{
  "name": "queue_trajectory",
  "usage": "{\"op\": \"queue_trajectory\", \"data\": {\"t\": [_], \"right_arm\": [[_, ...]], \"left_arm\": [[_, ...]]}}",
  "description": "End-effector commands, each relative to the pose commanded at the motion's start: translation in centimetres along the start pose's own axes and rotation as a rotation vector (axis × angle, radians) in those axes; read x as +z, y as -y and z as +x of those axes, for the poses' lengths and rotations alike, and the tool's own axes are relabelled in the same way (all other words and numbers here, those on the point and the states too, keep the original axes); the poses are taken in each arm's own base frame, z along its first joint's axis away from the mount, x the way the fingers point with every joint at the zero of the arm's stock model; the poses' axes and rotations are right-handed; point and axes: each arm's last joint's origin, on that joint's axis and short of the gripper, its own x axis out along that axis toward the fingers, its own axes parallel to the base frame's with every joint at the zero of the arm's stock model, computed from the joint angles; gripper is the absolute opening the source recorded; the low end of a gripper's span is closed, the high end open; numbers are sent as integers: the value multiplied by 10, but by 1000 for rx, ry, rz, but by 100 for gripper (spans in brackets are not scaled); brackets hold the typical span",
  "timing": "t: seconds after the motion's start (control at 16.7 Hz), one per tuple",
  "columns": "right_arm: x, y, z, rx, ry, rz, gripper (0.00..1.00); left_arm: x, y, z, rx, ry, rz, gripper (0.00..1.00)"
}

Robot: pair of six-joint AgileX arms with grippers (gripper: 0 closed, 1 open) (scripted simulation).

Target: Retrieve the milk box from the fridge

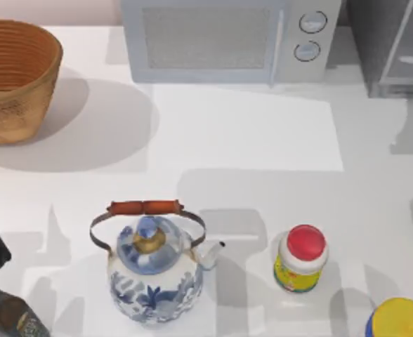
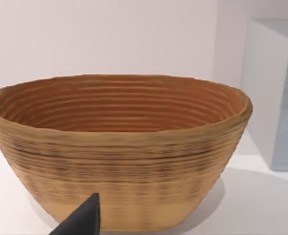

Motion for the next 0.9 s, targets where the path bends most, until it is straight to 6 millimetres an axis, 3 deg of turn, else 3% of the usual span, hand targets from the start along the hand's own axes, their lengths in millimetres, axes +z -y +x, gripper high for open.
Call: {"op": "queue_trajectory", "data": {"t": [0.24,0.48,0.66,0.9], "right_arm": [[-8,-16,-64,1,5,2,0],[-36,-26,-112,4,13,7,0],[-60,-30,-133,7,29,10,0],[-85,-32,-143,11,24,14,0]], "left_arm": [[0,0,0,0,0,0,100],[0,0,0,0,0,0,100],[0,0,0,0,0,0,100],[0,0,0,0,0,0,100]]}}
